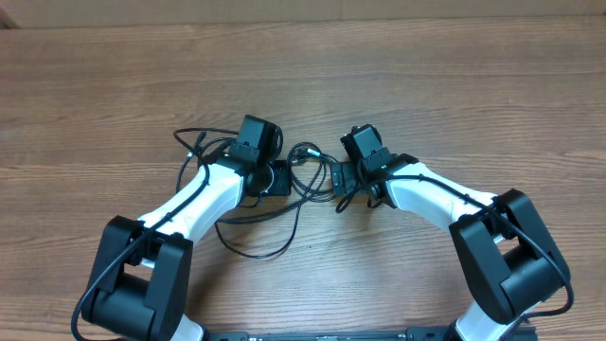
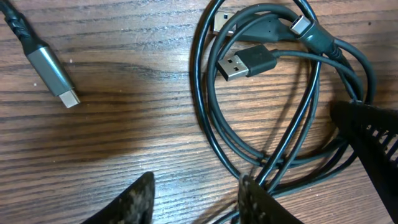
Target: Untangle cables
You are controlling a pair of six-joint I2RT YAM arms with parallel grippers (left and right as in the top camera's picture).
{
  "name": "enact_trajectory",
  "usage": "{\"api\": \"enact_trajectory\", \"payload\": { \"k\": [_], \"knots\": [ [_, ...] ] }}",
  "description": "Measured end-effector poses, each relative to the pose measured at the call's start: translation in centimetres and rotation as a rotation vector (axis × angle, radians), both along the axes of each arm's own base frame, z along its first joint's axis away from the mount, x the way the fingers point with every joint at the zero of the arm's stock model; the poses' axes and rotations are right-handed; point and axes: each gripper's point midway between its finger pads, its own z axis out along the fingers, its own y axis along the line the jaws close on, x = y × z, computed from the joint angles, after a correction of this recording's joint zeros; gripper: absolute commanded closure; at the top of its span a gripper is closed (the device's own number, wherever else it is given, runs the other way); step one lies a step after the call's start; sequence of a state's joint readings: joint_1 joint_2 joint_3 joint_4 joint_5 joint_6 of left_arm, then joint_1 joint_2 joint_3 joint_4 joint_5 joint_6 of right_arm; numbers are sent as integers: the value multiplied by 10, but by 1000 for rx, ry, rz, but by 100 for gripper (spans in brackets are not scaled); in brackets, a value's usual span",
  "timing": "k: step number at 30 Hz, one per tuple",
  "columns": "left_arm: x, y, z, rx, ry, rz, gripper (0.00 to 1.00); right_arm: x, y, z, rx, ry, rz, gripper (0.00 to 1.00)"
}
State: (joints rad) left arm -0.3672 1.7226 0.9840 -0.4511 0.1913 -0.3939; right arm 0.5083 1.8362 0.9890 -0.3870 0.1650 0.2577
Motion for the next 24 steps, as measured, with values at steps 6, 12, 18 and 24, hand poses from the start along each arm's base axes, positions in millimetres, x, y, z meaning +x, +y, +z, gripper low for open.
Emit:
{"api": "enact_trajectory", "payload": {
  "k": [6,12,18,24],
  "knots": [
    [0,0,0,2,-1,1,58,0,0,0,0,0,0,0],
    [0,0,0,2,-1,1,61,0,0,0,0,0,0,0],
    [0,1,0,5,-2,3,61,0,0,0,0,0,0,0],
    [1,1,0,5,-2,3,61,-2,-1,-1,-4,8,0,0]
  ]
}}
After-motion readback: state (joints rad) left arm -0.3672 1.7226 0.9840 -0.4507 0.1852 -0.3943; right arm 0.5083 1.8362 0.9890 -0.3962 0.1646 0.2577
